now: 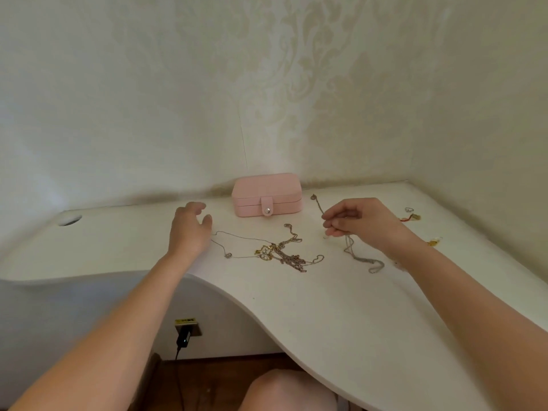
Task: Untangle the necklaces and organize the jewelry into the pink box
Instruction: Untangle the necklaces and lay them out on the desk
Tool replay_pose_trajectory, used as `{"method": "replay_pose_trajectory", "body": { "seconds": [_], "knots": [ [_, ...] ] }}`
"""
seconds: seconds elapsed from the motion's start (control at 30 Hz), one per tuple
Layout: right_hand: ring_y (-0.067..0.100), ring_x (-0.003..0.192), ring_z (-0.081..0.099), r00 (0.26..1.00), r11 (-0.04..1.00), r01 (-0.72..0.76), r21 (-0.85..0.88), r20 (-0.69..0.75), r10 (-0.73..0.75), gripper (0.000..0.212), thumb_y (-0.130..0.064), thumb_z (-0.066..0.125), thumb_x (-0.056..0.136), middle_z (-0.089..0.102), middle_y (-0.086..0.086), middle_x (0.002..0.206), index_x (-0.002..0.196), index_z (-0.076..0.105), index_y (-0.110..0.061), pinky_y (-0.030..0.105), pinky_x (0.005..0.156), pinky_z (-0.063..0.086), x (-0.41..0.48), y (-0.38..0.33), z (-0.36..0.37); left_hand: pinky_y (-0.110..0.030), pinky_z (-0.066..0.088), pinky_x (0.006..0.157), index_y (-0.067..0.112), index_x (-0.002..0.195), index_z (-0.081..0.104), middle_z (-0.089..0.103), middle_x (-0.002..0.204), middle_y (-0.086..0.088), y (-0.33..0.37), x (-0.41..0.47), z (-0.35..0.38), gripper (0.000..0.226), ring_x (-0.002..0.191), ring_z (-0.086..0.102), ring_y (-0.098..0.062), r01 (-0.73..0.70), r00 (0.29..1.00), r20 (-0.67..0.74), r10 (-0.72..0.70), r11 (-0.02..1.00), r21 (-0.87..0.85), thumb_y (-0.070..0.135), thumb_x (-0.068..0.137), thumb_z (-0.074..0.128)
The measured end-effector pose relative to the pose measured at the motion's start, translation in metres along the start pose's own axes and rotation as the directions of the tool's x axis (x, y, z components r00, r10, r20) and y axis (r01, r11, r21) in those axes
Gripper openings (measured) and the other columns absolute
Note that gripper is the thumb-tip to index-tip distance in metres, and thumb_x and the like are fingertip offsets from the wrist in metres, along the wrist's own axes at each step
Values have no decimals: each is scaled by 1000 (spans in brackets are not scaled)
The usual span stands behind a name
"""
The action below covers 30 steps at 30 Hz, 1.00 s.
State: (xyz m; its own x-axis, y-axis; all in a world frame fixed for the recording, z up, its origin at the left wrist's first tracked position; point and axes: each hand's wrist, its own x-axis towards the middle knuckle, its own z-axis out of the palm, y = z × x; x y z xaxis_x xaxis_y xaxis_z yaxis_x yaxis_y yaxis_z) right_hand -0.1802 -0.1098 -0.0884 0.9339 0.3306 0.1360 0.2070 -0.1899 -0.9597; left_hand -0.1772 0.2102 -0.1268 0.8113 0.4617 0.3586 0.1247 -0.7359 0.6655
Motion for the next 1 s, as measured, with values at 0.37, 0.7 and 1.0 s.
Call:
{"method": "replay_pose_trajectory", "body": {
  "seconds": [0.37,0.7,1.0],
  "knots": [
    [18,93,69,984,907,112,405,84,-159,20,13,51,87,72,12,97,97,64,2,23,83,55,-2,-15,-9,-22,49,93,14,112,60,68,105,-3,138,-122,46,23,98,64,-12,305,628,699,343,718,-626,8,89,61],
    [27,96,66,996,992,26,-126,87,-15,21,9,59,84,70,18,104,90,69,-8,33,88,54,35,5,-3,-18,50,72,18,84,65,68,77,5,121,-143,54,21,72,65,-5,108,704,599,382,776,-622,4,94,52],
    [9,95,65,991,927,7,-376,123,42,33,12,55,83,71,3,103,89,71,-16,13,84,50,70,32,12,-19,43,87,18,115,66,66,111,3,109,-137,50,27,100,59,-10,-591,597,442,669,740,-321,19,96,47]
  ]
}}
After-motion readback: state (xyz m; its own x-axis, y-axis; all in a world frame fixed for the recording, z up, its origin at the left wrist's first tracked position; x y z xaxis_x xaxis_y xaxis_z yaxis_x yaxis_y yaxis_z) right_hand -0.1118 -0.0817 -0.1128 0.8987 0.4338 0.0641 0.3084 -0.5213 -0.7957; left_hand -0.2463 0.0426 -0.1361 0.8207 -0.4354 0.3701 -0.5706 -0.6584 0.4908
